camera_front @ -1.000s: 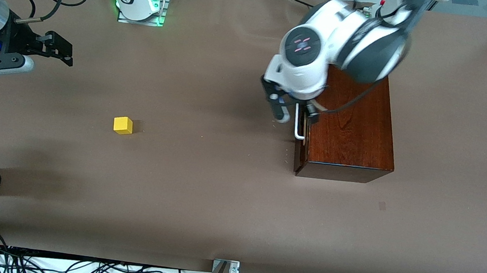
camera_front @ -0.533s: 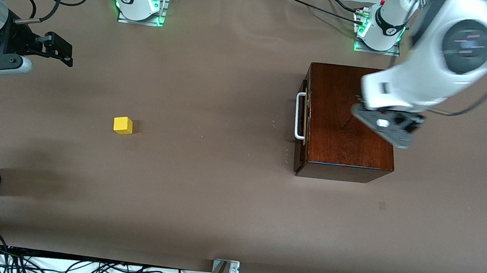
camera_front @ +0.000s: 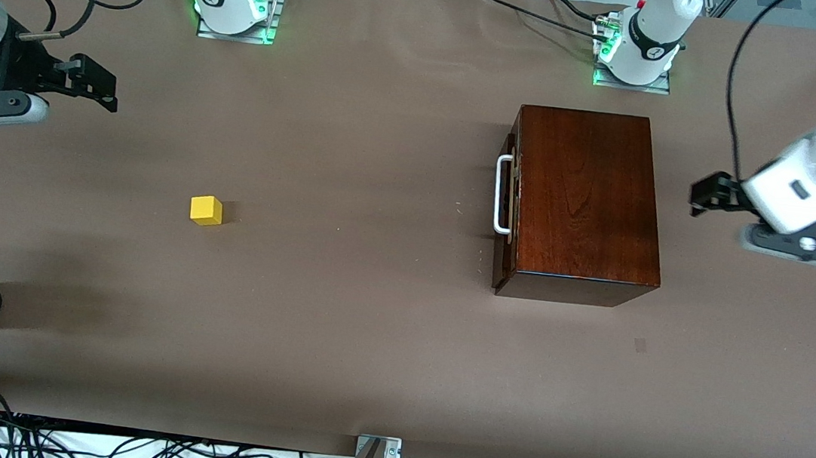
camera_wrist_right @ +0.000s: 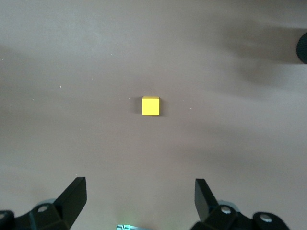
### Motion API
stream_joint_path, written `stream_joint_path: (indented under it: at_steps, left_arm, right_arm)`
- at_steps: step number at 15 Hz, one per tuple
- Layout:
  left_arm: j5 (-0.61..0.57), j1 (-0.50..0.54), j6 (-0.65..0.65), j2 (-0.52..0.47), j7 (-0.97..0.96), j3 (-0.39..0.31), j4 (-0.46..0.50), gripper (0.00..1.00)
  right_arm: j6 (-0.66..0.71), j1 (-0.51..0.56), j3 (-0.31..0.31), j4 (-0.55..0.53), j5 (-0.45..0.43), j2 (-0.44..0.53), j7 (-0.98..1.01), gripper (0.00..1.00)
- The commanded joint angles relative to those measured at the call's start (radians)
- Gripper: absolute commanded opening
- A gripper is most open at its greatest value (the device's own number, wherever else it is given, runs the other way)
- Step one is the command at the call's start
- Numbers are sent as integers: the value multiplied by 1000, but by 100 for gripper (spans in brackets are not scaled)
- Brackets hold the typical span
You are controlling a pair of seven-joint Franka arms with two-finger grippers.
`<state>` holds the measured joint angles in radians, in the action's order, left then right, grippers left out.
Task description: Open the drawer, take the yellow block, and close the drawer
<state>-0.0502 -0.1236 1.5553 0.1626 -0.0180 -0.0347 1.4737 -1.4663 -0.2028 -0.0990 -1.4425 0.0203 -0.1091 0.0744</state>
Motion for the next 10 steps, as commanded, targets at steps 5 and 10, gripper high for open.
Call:
stream_joint_path:
  at_steps: [5, 10]
  left_arm:
    - [44, 56, 109, -186, -22, 53, 238, 100]
    - [42, 116, 104, -212, -30, 114, 267, 100]
  right_arm:
    - [-72, 3, 4, -12, 4, 12, -12, 100]
    - [-104, 5, 2, -12, 0, 9, -12, 100]
